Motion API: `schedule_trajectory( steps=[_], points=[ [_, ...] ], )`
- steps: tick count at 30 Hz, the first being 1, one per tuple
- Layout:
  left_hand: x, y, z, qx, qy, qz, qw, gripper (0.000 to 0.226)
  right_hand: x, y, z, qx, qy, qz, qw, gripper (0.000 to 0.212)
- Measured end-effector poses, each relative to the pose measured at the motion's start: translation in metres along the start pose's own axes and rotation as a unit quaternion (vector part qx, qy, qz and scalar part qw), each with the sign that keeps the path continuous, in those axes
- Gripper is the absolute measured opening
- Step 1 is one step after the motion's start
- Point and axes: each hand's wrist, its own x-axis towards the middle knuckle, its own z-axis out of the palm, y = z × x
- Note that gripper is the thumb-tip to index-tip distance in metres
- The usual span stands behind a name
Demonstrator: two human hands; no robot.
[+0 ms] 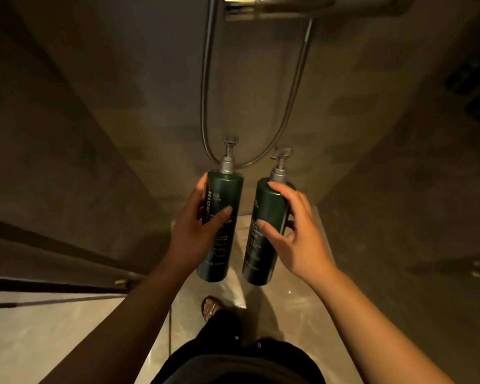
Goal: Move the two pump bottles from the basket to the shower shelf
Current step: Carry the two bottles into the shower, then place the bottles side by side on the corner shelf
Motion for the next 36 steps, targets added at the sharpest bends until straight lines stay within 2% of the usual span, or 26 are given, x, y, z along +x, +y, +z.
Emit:
schedule_trajectory(
  steps=[8,14,20,31,36],
  points=[
    [0.046,0.018,-0.043,-0.004,0.077,0.031,0.997,0.066,0.084,-0.023,0.032,0.016,-0.060,-0.070,0.996,0.070],
    [0.056,0.022,-0.065,-0.018,0.199,0.038,0.979,0.069,0.140,-0.031,0.053,0.044,-0.159,-0.135,0.977,0.065],
    [0.061,0.046,-0.065,-0.019,0.323,0.039,0.945,0.070,0.193,-0.047,0.057,0.062,-0.262,-0.171,0.948,0.065],
    [0.050,0.070,-0.056,-0.015,0.399,0.098,0.911,0.071,0.213,-0.062,0.072,0.087,-0.334,-0.221,0.912,0.063],
    [0.041,0.080,-0.058,-0.023,0.421,0.096,0.902,0.070,0.214,-0.079,0.071,0.088,-0.338,-0.255,0.902,0.063]
  ],
)
